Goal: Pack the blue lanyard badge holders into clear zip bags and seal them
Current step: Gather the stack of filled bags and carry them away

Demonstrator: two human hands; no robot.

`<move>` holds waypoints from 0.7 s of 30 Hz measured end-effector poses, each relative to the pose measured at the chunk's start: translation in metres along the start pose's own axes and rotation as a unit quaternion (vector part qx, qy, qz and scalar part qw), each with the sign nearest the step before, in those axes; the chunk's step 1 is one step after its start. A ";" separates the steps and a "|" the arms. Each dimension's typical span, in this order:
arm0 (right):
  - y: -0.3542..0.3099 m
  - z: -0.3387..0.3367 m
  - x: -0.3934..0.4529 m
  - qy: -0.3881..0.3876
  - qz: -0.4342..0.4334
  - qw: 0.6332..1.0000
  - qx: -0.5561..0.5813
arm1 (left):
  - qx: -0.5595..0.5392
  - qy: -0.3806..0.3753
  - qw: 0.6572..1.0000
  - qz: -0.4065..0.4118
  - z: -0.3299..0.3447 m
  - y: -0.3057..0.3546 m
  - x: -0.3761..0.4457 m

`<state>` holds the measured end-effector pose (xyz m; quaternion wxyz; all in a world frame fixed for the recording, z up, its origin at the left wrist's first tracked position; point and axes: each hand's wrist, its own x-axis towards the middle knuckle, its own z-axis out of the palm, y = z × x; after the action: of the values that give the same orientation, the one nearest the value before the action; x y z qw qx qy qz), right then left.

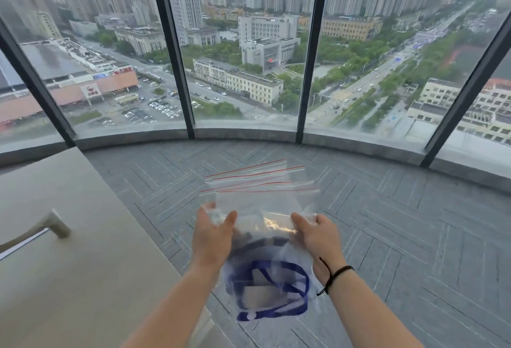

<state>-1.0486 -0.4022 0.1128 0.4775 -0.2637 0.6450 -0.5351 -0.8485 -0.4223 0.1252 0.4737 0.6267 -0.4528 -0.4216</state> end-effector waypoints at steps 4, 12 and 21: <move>-0.030 0.018 0.061 0.003 -0.011 1.000 -0.016 | -0.021 -0.010 1.000 -0.008 0.027 0.012 0.063; -0.100 0.085 0.165 -0.063 -0.036 0.995 -0.065 | -0.030 0.045 0.998 -0.013 0.042 0.044 0.172; -0.127 0.195 0.304 -0.217 -0.019 0.972 -0.089 | -0.010 0.223 0.973 -0.063 0.043 0.042 0.293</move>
<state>-1.0184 -0.7828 0.1365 0.5706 -0.4272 0.5656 -0.4148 -0.8283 -0.7209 0.1282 0.5419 0.7271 -0.2912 -0.3048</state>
